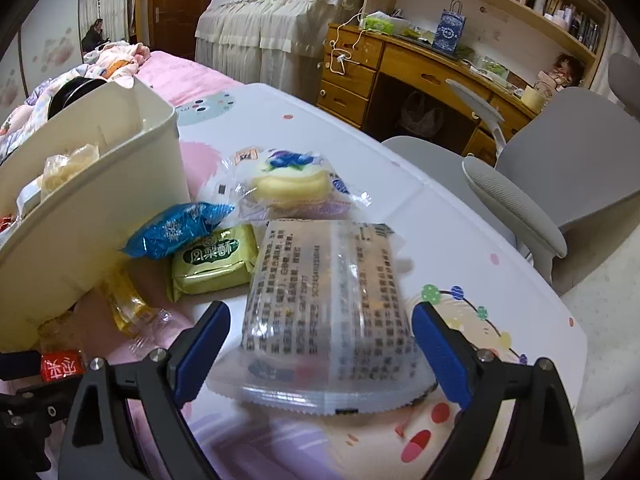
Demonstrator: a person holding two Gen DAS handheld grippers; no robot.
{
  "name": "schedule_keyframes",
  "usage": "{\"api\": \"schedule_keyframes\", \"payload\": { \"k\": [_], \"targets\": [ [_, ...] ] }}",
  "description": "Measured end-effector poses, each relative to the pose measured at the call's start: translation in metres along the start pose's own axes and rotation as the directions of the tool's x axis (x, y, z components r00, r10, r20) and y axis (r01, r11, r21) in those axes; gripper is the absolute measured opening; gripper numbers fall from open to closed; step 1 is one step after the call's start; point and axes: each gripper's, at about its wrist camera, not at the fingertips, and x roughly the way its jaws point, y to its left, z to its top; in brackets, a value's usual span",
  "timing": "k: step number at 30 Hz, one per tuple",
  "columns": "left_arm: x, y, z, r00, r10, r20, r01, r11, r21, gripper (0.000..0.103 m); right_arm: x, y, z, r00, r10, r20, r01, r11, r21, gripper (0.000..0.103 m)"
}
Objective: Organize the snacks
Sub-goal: 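Grasp the red candy with the left tool while the right tool grasps the printed clear pack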
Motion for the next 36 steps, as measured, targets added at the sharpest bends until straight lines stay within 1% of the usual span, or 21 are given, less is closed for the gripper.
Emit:
{"api": "schedule_keyframes", "payload": {
  "k": [2,6,8,12,16,18,21,22,29,34,36],
  "targets": [
    [0.005,-0.001,0.003,1.0,0.009,-0.019,-0.009,1.0,0.009,0.072,0.004,0.001,-0.001,1.0,-0.014,-0.007,0.014,1.0,0.001,0.093],
    [0.009,-0.004,0.008,1.0,0.003,-0.02,-0.002,1.0,0.026,0.066,0.005,-0.001,0.0,1.0,-0.018,-0.001,0.018,1.0,0.02,0.091],
    [0.01,-0.005,0.01,1.0,0.003,-0.021,-0.002,0.999,0.036,0.06,0.005,-0.001,0.0,1.0,-0.016,-0.004,0.016,1.0,0.025,0.09],
    [0.011,-0.008,0.017,1.0,-0.01,-0.022,0.011,0.999,0.052,0.052,0.006,-0.001,0.002,0.999,-0.026,-0.02,0.026,0.999,0.027,0.086],
    [0.012,-0.008,0.02,0.999,-0.026,-0.026,0.028,0.998,0.062,0.049,0.003,0.0,0.003,0.999,-0.027,-0.033,0.028,0.999,0.033,0.079],
    [0.013,-0.008,0.021,0.999,-0.038,-0.038,0.04,0.997,0.061,0.048,0.0,0.0,0.004,0.999,-0.023,-0.035,0.024,0.999,0.035,0.078],
    [0.009,-0.002,0.02,0.998,-0.037,-0.055,0.04,0.998,0.051,0.048,-0.006,-0.002,0.003,0.999,-0.011,-0.051,0.014,0.998,0.057,0.076],
    [0.008,0.0,0.02,0.997,-0.039,-0.06,0.042,0.998,0.049,0.042,-0.009,-0.003,0.002,0.999,-0.007,-0.053,0.011,0.998,0.065,0.076],
    [-0.001,-0.002,0.016,0.996,-0.032,-0.085,0.039,0.996,0.082,0.042,-0.032,-0.006,-0.006,0.998,0.008,-0.068,0.0,0.994,0.111,0.073],
    [-0.015,-0.006,0.006,0.996,-0.022,-0.091,0.034,0.991,0.131,0.042,-0.05,-0.007,-0.012,0.995,0.033,-0.092,-0.019,0.989,0.15,0.072],
    [-0.026,0.001,-0.001,0.996,-0.022,-0.091,0.035,0.989,0.144,0.042,-0.059,-0.006,-0.014,0.996,0.035,-0.088,-0.021,0.988,0.152,0.072]
  ]
}}
